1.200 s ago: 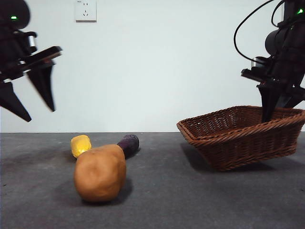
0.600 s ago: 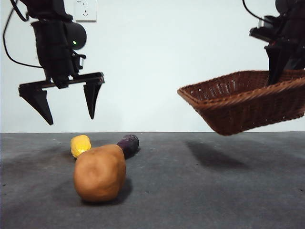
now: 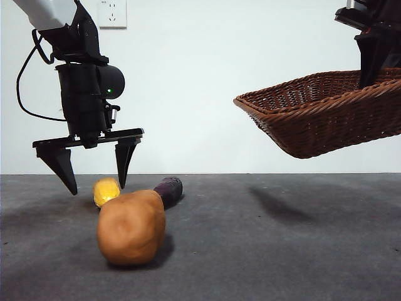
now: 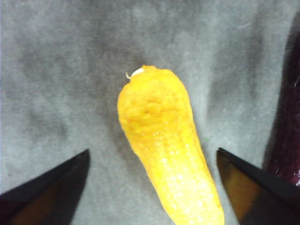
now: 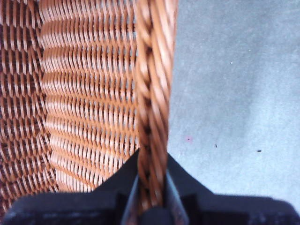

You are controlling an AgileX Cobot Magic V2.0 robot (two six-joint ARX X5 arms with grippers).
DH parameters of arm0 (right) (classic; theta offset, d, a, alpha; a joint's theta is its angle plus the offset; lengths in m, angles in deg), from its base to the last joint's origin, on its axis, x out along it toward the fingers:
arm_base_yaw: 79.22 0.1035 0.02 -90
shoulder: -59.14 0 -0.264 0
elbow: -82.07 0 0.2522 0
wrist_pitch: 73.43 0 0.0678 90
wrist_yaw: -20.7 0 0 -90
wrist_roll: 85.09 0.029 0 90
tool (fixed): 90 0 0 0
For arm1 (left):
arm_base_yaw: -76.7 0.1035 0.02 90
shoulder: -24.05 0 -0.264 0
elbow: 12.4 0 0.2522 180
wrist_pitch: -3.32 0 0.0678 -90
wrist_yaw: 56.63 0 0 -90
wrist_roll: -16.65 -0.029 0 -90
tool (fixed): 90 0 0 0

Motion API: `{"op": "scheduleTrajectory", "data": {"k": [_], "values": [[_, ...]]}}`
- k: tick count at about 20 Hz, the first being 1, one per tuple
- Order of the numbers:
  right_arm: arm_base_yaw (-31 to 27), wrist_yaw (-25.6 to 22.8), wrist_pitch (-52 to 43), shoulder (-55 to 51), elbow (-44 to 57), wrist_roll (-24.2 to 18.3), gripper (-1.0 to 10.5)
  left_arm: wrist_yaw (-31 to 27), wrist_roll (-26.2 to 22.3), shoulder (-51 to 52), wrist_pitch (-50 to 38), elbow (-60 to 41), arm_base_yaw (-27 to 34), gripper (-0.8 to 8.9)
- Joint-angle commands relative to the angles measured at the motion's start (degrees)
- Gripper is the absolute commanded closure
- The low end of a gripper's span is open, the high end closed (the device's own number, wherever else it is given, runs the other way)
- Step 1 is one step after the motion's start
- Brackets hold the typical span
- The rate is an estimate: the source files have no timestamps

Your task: Help me put the vegetables on the table into the basket

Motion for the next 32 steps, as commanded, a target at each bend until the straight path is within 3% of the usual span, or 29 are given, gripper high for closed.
{"op": "scheduleTrajectory", "data": {"k": [1, 6, 10, 13, 16, 19, 22, 26, 31, 32], "values": [[0.07, 0.66, -0.35, -0.46, 0.0, -0.35, 9.6, 0.0, 0.72, -1.4, -0.2, -0.26, -0.13, 5.55], [0.07, 0.66, 0.17, -0.46, 0.0, -0.35, 9.6, -0.85, -1.44, -1.4, -1.01, -0.26, -0.13, 8.22], [0.07, -0.17, 0.26, -0.42, 0.02, -0.31, 9.6, 1.01, -3.23, -0.9, -0.66, 1.33, -0.07, 8.22], [0.07, -3.43, 0.26, -0.31, 0.11, 0.46, 9.6, 7.65, -6.21, 0.79, 5.11, 10.1, -0.15, 8.22], [0.17, -5.09, 0.33, -0.24, 0.11, 3.21, 9.6, 21.09, -8.41, 3.8, 8.13, 18.27, -2.84, 8.21], [2.19, -9.11, 0.39, -0.24, 0.11, 4.92, 9.6, 25.33, -8.46, 7.54, 4.66, 19.32, -8.85, 8.18], [5.62, -8.7, 0.57, -0.24, 0.11, 5.77, 9.6, 24.24, -8.46, 8.0, 1.99, 19.3, -15.5, 8.18], [9.44, -6.62, 1.18, -0.24, 0.11, 5.75, 9.6, 16.41, -6.73, 6.93, 0.48, 19.26, -19.65, 8.18], [10.21, 4.9, 1.51, -0.24, 0.11, 5.18, 9.6, 13.09, -5.86, 6.91, 1.77, 19.1, -19.82, 8.09], [10.21, 5.55, 1.79, -0.24, 0.11, 5.05, 9.6, 11.61, -5.81, 6.88, 2.12, 19.1, -19.52, 7.45]]}}
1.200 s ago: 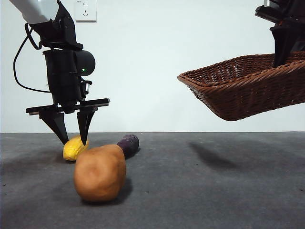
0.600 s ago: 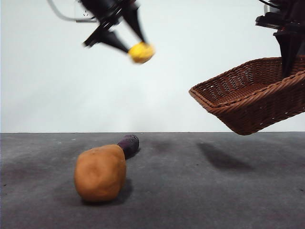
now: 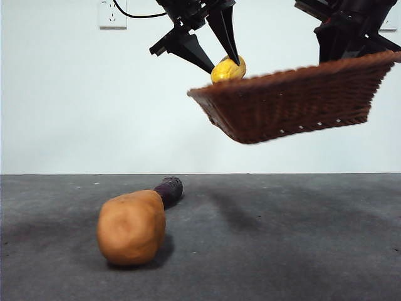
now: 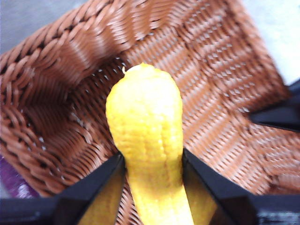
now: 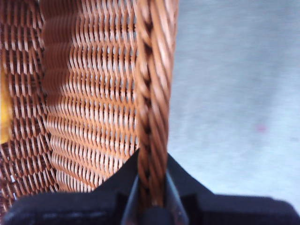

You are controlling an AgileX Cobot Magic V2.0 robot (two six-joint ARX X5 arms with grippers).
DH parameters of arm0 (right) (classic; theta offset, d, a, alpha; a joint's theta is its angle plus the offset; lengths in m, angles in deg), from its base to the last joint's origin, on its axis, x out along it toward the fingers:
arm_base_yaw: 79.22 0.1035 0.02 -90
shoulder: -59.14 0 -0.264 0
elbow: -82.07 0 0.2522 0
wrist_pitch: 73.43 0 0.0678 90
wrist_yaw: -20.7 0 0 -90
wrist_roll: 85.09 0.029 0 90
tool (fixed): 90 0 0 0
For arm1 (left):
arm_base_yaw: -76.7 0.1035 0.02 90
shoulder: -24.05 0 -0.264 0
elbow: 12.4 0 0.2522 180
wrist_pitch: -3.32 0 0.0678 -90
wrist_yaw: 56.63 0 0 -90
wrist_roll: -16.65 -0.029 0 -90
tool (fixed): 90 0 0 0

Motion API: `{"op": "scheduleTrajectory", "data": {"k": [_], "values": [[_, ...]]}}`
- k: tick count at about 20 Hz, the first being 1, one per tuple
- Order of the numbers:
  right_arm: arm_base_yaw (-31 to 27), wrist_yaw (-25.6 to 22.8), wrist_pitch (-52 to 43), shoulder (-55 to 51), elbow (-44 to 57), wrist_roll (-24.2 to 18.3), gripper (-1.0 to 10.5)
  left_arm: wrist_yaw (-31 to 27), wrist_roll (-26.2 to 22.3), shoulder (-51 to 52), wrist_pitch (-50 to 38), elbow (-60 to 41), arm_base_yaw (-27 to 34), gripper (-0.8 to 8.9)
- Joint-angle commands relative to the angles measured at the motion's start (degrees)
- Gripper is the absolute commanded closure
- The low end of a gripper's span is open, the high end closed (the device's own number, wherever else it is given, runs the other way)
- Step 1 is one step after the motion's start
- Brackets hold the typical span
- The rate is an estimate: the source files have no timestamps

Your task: Help me put the vegetables on the table into the basket

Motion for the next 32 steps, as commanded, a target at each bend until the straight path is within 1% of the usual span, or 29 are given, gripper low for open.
{"op": "scheduleTrajectory", "data": {"k": [1, 2, 3, 4, 8, 9, 12, 13, 15, 17, 18, 21, 24, 26, 29, 32], "values": [[0.09, 1.64, 0.24, -0.24, 0.11, -0.22, 9.6, -1.75, 0.09, -0.96, 0.5, -0.5, 0.61, 5.9], [0.09, 1.95, 0.59, -0.24, 0.11, -0.31, 9.6, -1.62, 0.13, -0.96, 0.48, -0.5, 0.92, 4.06], [0.09, 2.08, 1.05, -0.24, 0.11, -0.48, 9.6, -1.55, 0.15, -0.96, 0.48, -0.5, 1.2, 2.83], [0.09, 2.05, 1.22, -0.24, 0.11, -0.5, 9.6, -1.29, 0.15, -0.96, 0.57, -0.5, 1.22, 2.7], [0.09, 1.36, 1.2, -0.24, 0.13, -0.46, 9.6, -1.29, 0.35, -0.85, 1.22, -0.48, 1.29, 2.7], [0.07, 0.22, 1.31, -0.24, 0.13, -0.46, 9.6, -1.29, 0.07, -0.28, 2.23, -0.48, 1.53, 2.71], [0.0, -6.64, 2.62, -0.24, 0.17, -0.48, 9.6, -1.79, -4.02, 3.08, 5.35, -0.48, 1.66, 2.79], [-0.04, -7.76, 2.78, -0.24, 0.2, -0.5, 9.6, -1.81, -4.9, 4.39, 5.99, -0.48, 1.66, 2.79], [-0.35, -7.82, 2.75, -0.24, 0.22, -0.72, 9.6, -2.23, -6.23, 7.04, 8.37, -0.48, 1.66, 2.79], [-0.79, -7.61, 2.4, -0.13, 0.22, -0.83, 9.6, -7.02, -7.63, 9.31, 11.89, -0.48, 1.64, 2.79], [-0.79, -7.65, 2.38, -0.13, 0.22, -0.92, 9.6, -7.89, -7.65, 10.08, 13.49, -0.48, 1.64, 2.79], [-1.88, -7.67, 2.32, 0.0, 0.24, -2.05, 9.6, -5.42, -7.56, 11.5, 14.4, -0.52, 1.36, 2.79], [-3.1, -7.63, 2.05, 0.02, 0.24, -2.27, 9.6, -5.31, -6.97, 12.46, 14.4, -1.68, -0.28, 2.79], [-4.31, -7.58, 2.23, 0.02, 0.26, -2.67, 9.6, -7.04, -6.95, 13.51, 14.4, -5.6, -1.27, 2.79], [-6.45, -7.41, 2.38, 0.02, 0.33, -3.67, 9.6, -9.57, -5.29, 15.96, 13.68, -15.91, -1.62, 2.79], [-7.76, -7.43, 2.36, 0.02, 0.52, -4.0, 9.6, -9.66, -1.2, 19.8, 5.73, -29.14, -1.62, 2.79]]}}
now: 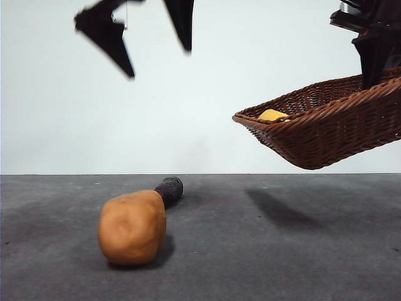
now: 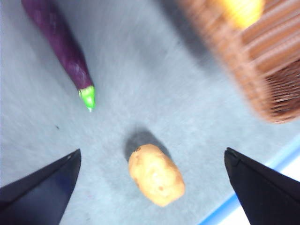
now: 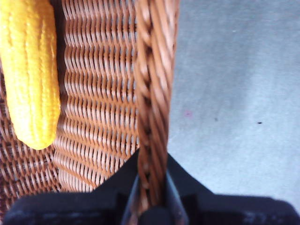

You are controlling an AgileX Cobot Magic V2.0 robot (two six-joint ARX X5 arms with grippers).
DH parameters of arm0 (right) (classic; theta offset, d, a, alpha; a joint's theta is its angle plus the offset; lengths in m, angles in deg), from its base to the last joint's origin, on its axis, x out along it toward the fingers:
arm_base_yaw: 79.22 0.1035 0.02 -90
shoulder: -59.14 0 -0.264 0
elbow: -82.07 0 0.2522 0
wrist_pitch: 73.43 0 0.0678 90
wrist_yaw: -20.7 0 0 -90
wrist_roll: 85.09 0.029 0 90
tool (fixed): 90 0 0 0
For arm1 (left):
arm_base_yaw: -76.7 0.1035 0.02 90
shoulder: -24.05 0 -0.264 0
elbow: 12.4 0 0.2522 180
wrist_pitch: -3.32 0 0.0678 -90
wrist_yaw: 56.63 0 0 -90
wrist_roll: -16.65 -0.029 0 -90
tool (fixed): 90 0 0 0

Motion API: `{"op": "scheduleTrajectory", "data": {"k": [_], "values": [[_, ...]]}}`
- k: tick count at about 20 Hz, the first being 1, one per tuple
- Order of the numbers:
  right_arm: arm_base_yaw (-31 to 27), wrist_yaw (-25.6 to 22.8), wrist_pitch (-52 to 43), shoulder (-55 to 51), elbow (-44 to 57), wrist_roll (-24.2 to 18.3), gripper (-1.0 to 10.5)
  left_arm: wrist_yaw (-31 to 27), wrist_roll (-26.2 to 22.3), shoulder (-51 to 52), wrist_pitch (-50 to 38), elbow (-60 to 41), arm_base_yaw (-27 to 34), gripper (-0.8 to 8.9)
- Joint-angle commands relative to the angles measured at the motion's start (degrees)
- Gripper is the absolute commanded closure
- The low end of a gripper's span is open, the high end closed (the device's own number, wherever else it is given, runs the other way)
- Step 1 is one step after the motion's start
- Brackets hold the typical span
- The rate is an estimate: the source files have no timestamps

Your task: Help me put the vegetables on the table into the basket

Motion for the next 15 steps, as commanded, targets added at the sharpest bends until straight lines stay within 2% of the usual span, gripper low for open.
{"op": "scheduleTrajectory", "data": {"k": [1, 4, 6, 8, 10, 15], "values": [[-0.48, 0.85, -0.42, 0.02, 0.52, -1.16, 9.6, 0.11, 4.81, 2.97, -6.36, -10.29, -0.09, 2.79], [-0.79, 0.87, -0.96, 0.02, 0.52, -1.57, 9.6, 0.07, 9.46, 5.25, -13.46, -23.02, -0.72, 2.79], [-0.76, 0.85, -1.49, 0.02, 0.52, -1.57, 9.6, 0.09, 13.75, 5.27, -16.48, -28.52, -1.31, 2.79], [-0.76, 0.85, -1.68, 0.02, 0.52, -1.55, 9.6, 0.07, 16.09, 5.25, -21.2, -32.68, -2.67, 2.79], [-0.76, 0.85, -1.66, 0.02, 0.52, -1.55, 9.6, -0.79, 16.87, 5.22, -24.52, -35.17, -4.07, 2.79], [-0.76, 0.9, -1.57, 0.02, 0.55, -1.55, 9.6, -5.49, 17.27, 5.11, -24.41, -36.02, -6.67, 2.79]]}}
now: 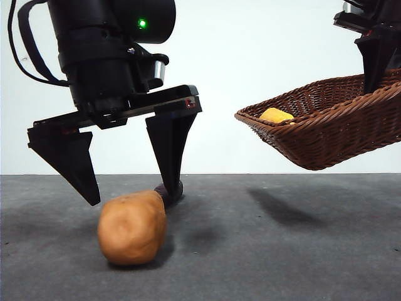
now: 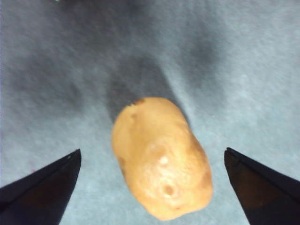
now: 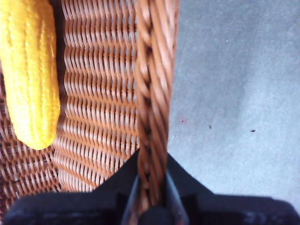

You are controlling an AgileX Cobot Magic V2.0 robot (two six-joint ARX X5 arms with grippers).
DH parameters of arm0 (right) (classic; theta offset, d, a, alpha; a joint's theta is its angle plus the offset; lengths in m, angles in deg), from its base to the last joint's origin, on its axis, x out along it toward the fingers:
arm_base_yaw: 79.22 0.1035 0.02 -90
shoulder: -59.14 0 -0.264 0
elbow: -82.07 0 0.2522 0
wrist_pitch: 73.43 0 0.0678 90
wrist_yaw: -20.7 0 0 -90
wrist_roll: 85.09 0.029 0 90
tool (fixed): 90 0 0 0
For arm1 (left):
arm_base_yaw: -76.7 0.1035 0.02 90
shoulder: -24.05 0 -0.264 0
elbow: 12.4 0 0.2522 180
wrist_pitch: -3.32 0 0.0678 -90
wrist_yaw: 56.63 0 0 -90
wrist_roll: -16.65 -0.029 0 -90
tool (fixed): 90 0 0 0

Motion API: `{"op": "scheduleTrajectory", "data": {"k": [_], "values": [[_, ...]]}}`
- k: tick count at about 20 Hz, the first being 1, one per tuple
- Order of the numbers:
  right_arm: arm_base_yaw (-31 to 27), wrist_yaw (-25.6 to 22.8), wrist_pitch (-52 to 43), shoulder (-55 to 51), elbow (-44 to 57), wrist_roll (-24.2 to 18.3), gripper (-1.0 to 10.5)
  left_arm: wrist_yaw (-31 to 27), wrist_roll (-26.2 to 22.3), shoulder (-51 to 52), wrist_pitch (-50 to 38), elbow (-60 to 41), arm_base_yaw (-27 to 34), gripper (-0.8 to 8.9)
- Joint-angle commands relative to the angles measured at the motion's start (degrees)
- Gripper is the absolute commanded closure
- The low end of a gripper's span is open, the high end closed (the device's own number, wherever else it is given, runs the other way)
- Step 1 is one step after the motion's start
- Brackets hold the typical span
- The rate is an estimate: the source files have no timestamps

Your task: Help me put the vegetables on the table into the basket

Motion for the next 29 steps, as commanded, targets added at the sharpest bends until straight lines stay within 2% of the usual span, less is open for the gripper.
{"op": "scheduleTrajectory", "data": {"k": [1, 8, 9, 12, 15, 17, 23, 26, 29], "values": [[-0.02, 0.9, -0.31, 0.02, 0.48, -0.26, 9.6, -0.44, 0.76, -0.5, 0.09, -0.39, -0.66, 2.79], [0.02, 0.9, -0.09, 0.02, 0.48, -0.26, 9.6, 0.09, 2.16, -3.78, -0.94, -0.39, -0.63, 2.83], [0.02, 0.9, -0.09, 0.02, 0.48, -0.26, 9.6, 0.02, 2.14, -3.78, -0.96, -0.39, -0.63, 3.27], [0.02, 0.92, -0.04, 0.02, 0.48, -0.26, 9.6, 0.11, 1.53, -3.78, -0.76, -0.39, -0.59, 6.09], [0.02, 0.9, 0.17, 0.02, 0.48, -0.26, 9.6, 0.2, 0.17, -4.2, -0.26, -0.39, -0.59, 6.6], [0.02, 0.9, 0.5, 0.02, 0.48, -0.26, 9.6, 0.17, -0.48, -4.52, -0.76, -0.39, -0.59, 7.59], [0.02, 0.83, 0.79, 0.02, 0.48, -0.2, 9.6, 6.36, -1.6, 0.33, -0.72, 1.97, -0.11, 7.66], [0.04, 0.83, 0.92, 0.02, 0.48, 0.44, 9.6, 12.87, -2.8, 5.84, -0.92, 5.03, -0.9, 7.65], [0.11, 0.85, 1.25, 0.02, 0.48, 1.36, 9.6, 13.53, -2.78, 10.6, -3.32, 8.11, -2.23, 7.65]]}}
